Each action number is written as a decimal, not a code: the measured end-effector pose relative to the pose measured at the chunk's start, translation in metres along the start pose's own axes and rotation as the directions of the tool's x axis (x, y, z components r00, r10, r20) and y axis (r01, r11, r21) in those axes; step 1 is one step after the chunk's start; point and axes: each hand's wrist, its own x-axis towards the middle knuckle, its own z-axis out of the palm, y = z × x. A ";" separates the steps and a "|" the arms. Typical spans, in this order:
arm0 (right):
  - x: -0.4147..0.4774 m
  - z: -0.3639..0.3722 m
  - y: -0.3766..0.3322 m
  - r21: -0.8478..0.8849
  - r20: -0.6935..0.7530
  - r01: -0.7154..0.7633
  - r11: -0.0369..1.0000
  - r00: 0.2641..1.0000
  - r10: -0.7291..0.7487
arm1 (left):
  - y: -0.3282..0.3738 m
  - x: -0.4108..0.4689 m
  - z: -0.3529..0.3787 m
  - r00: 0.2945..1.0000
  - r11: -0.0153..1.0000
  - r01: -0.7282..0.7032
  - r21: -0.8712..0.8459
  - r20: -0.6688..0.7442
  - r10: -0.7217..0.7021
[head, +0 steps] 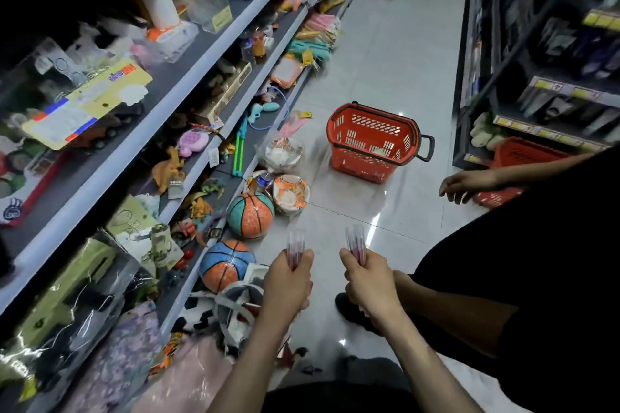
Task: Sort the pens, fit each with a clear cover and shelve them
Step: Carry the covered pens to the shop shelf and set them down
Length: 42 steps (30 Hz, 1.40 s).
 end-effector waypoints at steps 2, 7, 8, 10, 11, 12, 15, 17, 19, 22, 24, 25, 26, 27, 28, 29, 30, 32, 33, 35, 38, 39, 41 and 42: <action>0.014 -0.005 -0.002 -0.039 -0.053 0.006 0.999 0.999 -0.008 | 0.004 0.012 0.010 1.000 1.000 0.006 -0.005 0.031 -0.006; 0.049 -0.031 -0.010 -0.136 -0.130 0.004 0.991 0.991 -0.022 | 0.021 0.041 0.042 0.997 0.999 0.011 0.043 0.073 -0.014; 0.056 -0.037 -0.013 -0.137 -0.134 -0.005 0.990 0.991 -0.014 | 0.024 0.048 0.050 0.997 0.998 0.009 0.062 0.073 -0.013; 0.073 -0.051 -0.020 -0.102 -0.131 -0.026 0.994 0.991 0.012 | 0.033 0.061 0.065 0.997 0.996 0.004 0.092 0.075 -0.011; 0.082 -0.058 -0.023 -0.077 -0.125 -0.037 0.996 0.992 0.027 | 0.038 0.068 0.074 0.997 0.995 0.002 0.096 0.078 -0.009; 0.092 -0.066 -0.027 -0.056 -0.122 -0.047 0.997 0.992 0.039 | 0.044 0.074 0.082 0.997 0.995 0.000 0.100 0.076 -0.008; 0.119 -0.084 -0.037 0.005 -0.104 -0.064 0.998 0.992 0.064 | 0.061 0.092 0.105 0.997 0.995 -0.002 0.102 0.072 -0.005; 0.135 -0.090 -0.045 0.021 -0.074 -0.071 0.997 0.995 0.073 | 0.072 0.104 0.116 0.997 0.996 -0.001 0.092 0.080 -0.006; 0.153 -0.094 -0.053 0.031 -0.059 -0.086 0.996 0.994 0.088 | 0.083 0.118 0.124 0.996 0.996 0.001 0.090 0.086 -0.009; 0.184 -0.094 -0.071 0.027 -0.061 -0.075 0.997 0.995 0.077 | 0.098 0.147 0.130 0.997 0.995 -0.012 0.103 0.076 0.004; 0.208 -0.090 -0.087 -0.010 -0.046 -0.062 0.998 0.997 0.061 | 0.111 0.172 0.131 0.997 0.991 -0.038 0.124 0.069 0.030; 0.221 -0.087 -0.095 -0.036 -0.041 -0.060 0.998 0.997 0.059 | 0.117 0.188 0.130 0.998 0.990 -0.034 0.137 0.061 0.026; 0.233 -0.083 -0.105 -0.058 -0.045 -0.058 0.997 0.997 0.056 | 0.123 0.205 0.130 0.998 0.991 -0.029 0.127 0.059 0.022; 0.247 -0.080 -0.116 -0.076 -0.048 -0.052 0.996 0.998 0.049 | 0.132 0.221 0.129 0.998 0.994 -0.027 0.102 0.056 0.021; 0.261 -0.076 -0.128 -0.093 -0.045 -0.039 0.995 0.998 0.035 | 0.144 0.236 0.129 0.999 0.997 -0.024 0.078 0.050 0.020; 0.276 -0.072 -0.142 -0.109 -0.039 -0.024 0.994 0.999 0.020 | 0.158 0.252 0.129 0.999 0.998 -0.025 0.053 0.049 0.022; 0.293 -0.068 -0.157 -0.124 -0.038 -0.013 0.992 0.999 0.008 | 0.169 0.269 0.129 0.998 0.999 -0.024 0.036 0.052 0.022; 0.324 -0.058 -0.187 -0.142 -0.043 -0.009 0.990 0.999 0.003 | 0.189 0.301 0.127 0.999 1.000 -0.010 0.022 0.033 0.009; 0.339 -0.051 -0.200 -0.144 -0.043 0.002 0.990 0.999 -0.008 | 0.200 0.315 0.124 1.000 1.000 -0.006 0.014 0.019 0.006; 0.367 -0.037 -0.226 -0.144 -0.018 0.041 0.989 0.999 -0.044 | 0.224 0.340 0.114 1.000 1.000 -0.015 0.002 -0.004 0.015; 0.405 -0.014 -0.256 -0.167 0.020 0.068 0.984 0.998 -0.065 | 0.257 0.373 0.096 0.994 0.998 -0.064 0.012 -0.090 0.065; 0.416 -0.007 -0.264 -0.176 0.033 0.072 0.982 0.997 -0.067 | 0.267 0.382 0.090 0.991 0.997 -0.070 0.012 -0.110 0.071; 0.438 0.008 -0.282 -0.187 0.075 0.088 0.978 0.994 -0.075 | 0.286 0.401 0.078 0.988 0.998 -0.062 -0.025 -0.141 0.057; 0.449 0.015 -0.291 -0.192 0.098 0.101 0.976 0.992 -0.084 | 0.294 0.411 0.072 0.986 0.997 -0.055 -0.048 -0.157 0.047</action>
